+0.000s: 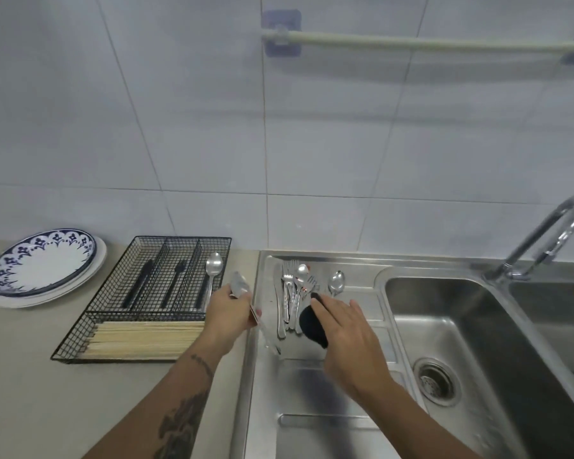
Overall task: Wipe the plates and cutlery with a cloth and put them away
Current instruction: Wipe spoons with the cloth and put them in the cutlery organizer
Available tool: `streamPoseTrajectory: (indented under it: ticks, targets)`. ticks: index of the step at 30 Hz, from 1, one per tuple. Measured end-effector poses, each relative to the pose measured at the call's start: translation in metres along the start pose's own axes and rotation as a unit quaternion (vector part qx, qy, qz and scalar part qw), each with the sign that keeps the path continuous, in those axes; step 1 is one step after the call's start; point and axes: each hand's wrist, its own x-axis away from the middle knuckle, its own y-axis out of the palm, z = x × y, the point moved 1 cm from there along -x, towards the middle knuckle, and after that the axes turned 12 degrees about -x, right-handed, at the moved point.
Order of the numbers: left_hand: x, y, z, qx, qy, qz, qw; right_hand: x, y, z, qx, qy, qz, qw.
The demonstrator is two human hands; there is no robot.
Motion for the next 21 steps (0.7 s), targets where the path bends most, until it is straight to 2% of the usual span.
streamPoseTrajectory:
  ticks: [5, 13, 21]
  targets:
    - [-0.045, -0.039, 0.008, -0.035, -0.022, 0.001, 0.999, -0.026, 0.02, -0.005, -0.026, -0.008, -0.014, 1.0]
    - [-0.101, -0.059, 0.018, -0.097, -0.019, 0.079, 0.992, -0.05, 0.038, -0.001, -0.081, 0.053, -0.029, 0.995]
    - [-0.108, -0.049, 0.002, -0.292, 0.04, 0.118, 0.948, -0.04, 0.041, 0.025, -0.152, 0.115, -0.024, 0.981]
